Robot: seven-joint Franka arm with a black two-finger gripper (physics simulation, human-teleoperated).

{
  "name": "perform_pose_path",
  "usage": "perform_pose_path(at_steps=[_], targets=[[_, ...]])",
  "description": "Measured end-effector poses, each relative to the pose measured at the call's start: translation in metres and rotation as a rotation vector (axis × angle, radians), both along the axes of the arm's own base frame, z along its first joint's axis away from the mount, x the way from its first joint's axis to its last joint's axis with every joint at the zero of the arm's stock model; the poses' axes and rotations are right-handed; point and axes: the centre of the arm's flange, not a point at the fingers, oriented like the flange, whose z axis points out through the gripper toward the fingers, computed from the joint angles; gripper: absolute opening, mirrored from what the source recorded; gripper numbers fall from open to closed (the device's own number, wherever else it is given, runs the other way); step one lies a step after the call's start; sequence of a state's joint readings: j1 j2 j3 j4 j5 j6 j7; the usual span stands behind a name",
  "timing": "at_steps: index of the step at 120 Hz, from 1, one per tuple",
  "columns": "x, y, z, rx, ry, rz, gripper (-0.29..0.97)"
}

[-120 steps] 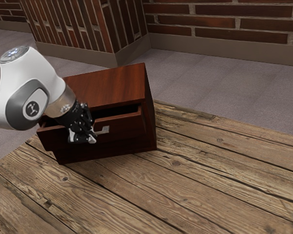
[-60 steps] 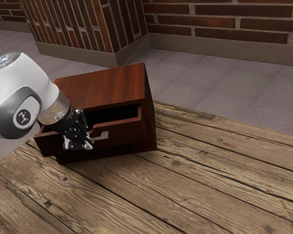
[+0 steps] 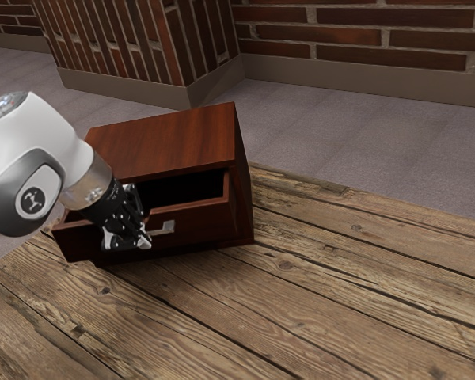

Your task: Pull the drawer handle with one arm to open the drawer

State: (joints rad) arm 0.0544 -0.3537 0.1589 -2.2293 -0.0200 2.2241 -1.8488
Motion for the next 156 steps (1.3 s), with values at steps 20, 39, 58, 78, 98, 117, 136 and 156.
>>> perform_pose_path(at_steps=[20,39,58,78,98,117,136,156], targets=[[-0.004,-0.003,0.002,-0.002,-0.003,-0.005,-0.02],[-0.009,-0.005,0.002,-0.001,-0.004,-0.010,-0.03],[-0.014,-0.009,0.001,-0.006,-0.004,-0.016,-0.03],[-0.022,-0.014,0.001,-0.010,-0.007,-0.023,-0.03],[-0.026,-0.020,0.000,-0.010,-0.008,-0.036,-0.03],[-0.031,-0.022,-0.002,-0.010,-0.005,-0.043,-0.03],[-0.035,-0.026,-0.002,-0.008,-0.007,-0.049,-0.04],[-0.040,-0.029,-0.002,-0.007,-0.007,-0.056,-0.04]])
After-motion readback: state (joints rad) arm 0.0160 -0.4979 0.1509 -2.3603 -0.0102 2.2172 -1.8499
